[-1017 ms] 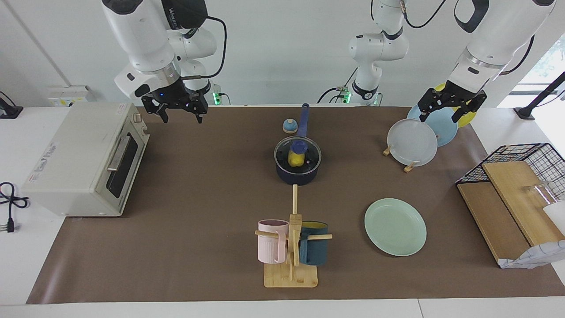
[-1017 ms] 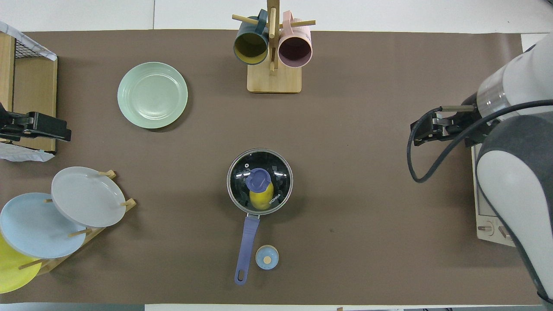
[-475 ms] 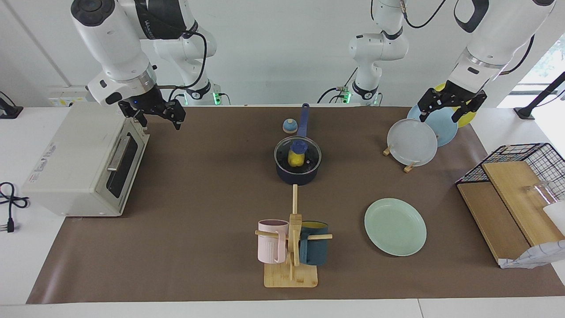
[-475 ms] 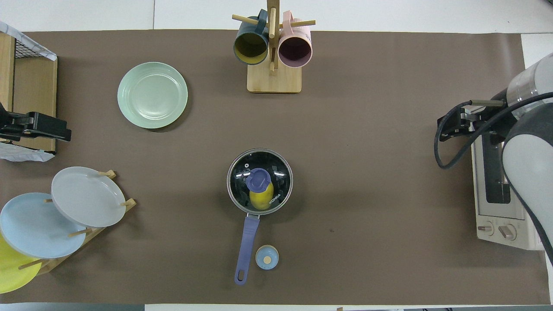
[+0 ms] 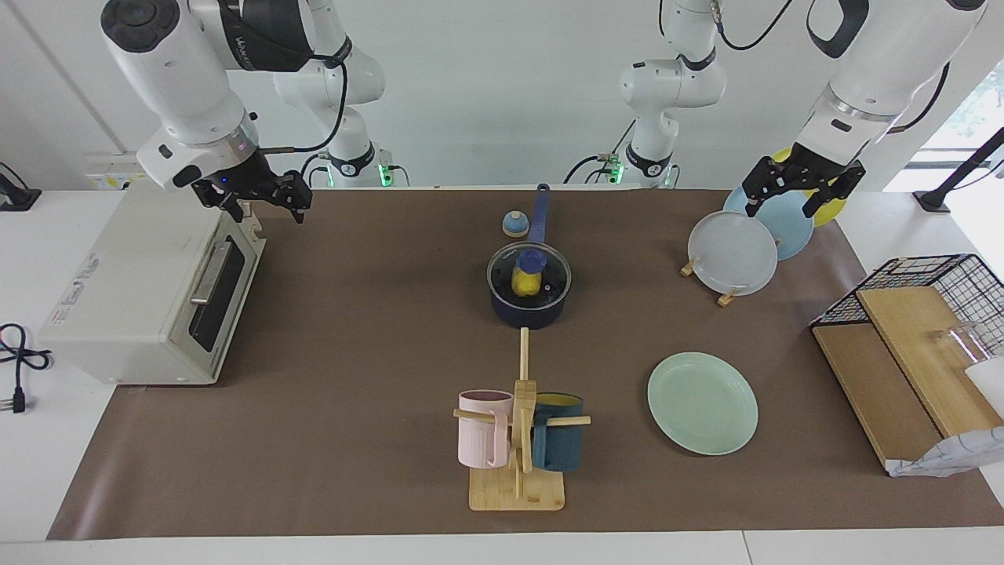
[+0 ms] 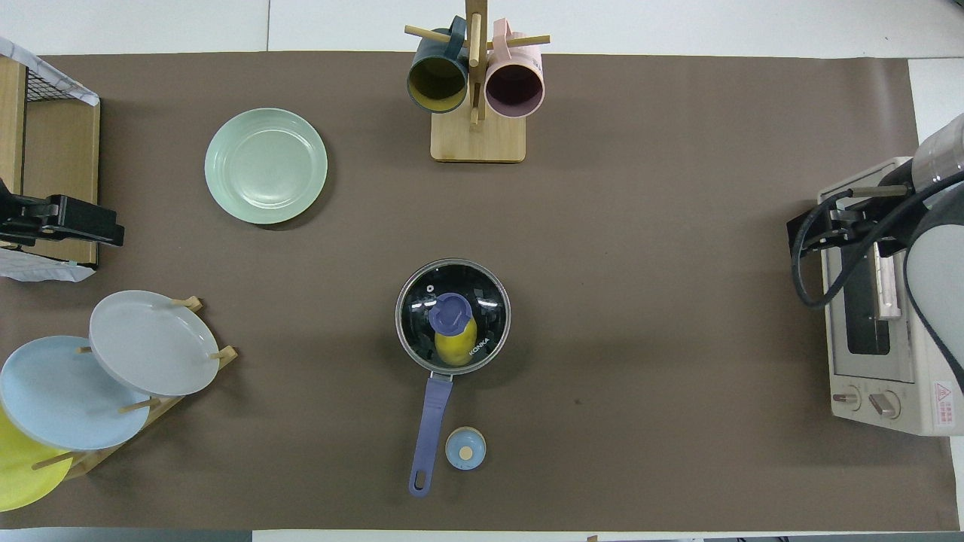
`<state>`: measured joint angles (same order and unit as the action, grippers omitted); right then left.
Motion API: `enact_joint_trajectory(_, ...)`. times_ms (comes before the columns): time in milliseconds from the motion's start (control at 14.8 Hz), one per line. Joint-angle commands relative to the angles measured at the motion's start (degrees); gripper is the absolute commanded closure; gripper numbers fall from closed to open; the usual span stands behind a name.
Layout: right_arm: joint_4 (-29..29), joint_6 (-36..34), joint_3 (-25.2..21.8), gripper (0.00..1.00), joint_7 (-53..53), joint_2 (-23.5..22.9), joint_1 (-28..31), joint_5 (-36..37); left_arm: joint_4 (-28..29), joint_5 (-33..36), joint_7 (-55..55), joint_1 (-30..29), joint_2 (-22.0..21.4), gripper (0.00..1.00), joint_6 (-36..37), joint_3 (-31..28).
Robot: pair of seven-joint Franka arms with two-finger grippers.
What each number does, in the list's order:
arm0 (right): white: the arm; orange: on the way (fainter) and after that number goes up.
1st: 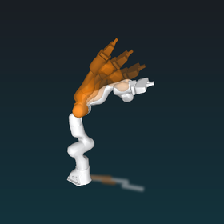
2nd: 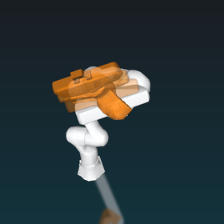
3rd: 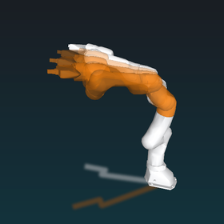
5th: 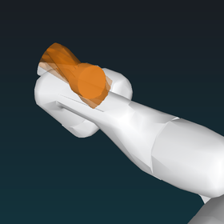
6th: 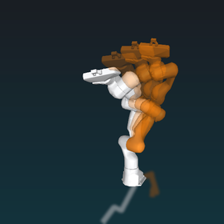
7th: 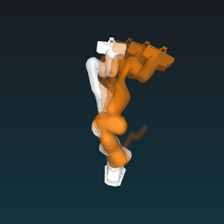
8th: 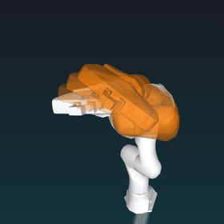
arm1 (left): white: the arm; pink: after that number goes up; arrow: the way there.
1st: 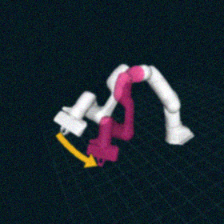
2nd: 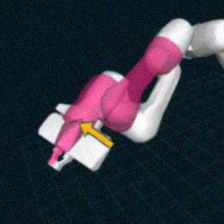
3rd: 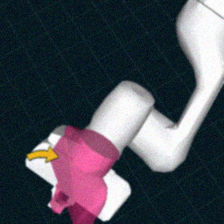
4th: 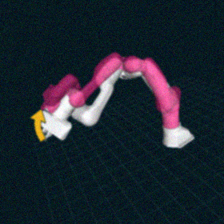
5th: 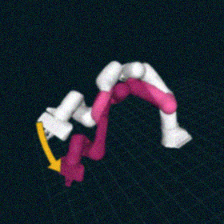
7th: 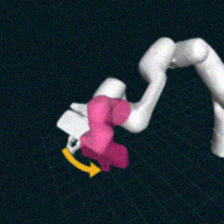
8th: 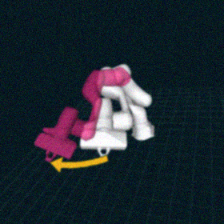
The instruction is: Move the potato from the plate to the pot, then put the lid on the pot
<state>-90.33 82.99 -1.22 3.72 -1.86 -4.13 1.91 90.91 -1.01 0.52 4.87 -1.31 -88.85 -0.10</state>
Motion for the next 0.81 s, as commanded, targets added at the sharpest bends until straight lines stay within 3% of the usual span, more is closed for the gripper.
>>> enact_joint_trajectory(0, -2.0, 0.2, 0.1, 0.00, -2.9, 1.8, 1.0, 0.4, 1.1, 0.9, -0.4, -0.1, -1.2, 0.00, 0.5, 0.0)
enact_joint_trajectory(746, -1.4, 2.3, -1.5, 0.00, -2.2, 1.6, 1.0, -0.2, 1.1, 0.9, -0.4, -0.1, -1.2, 0.00, 0.5, 0.0)
